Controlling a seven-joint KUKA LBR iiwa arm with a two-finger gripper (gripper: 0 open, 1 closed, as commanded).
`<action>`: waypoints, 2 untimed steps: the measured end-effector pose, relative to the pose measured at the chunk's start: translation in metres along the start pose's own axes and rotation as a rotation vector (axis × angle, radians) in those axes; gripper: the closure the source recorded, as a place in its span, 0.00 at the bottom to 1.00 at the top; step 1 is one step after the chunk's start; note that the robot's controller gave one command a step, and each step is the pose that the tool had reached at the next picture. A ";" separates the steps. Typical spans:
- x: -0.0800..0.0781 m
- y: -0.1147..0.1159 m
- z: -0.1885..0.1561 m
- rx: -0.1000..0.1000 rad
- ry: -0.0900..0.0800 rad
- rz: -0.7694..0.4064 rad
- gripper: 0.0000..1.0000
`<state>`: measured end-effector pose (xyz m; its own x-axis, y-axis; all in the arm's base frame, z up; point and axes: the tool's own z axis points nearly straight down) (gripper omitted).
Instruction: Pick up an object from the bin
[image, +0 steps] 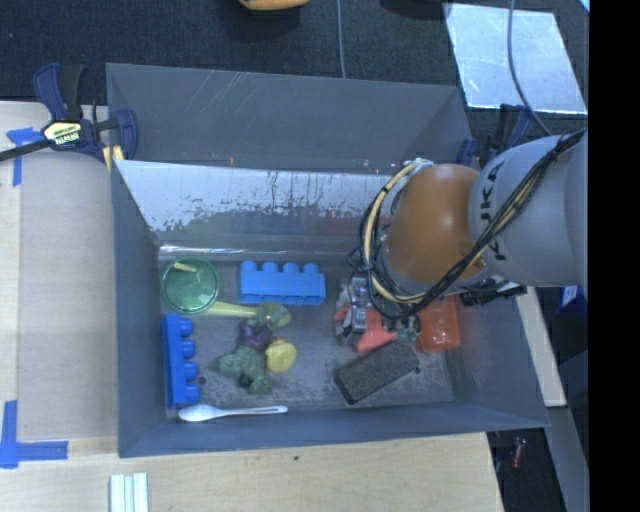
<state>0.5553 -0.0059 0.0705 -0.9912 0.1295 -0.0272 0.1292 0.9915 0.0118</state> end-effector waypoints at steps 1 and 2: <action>-0.005 -0.008 0.000 0.000 -0.004 -0.030 1.00; -0.004 -0.027 0.000 -0.001 -0.003 0.014 1.00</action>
Offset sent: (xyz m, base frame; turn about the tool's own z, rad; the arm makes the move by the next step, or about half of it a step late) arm -0.0008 -0.0279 -0.0005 0.0153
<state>0.5556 -0.0333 0.0703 -0.9892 0.1436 -0.0299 0.1432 0.9896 0.0127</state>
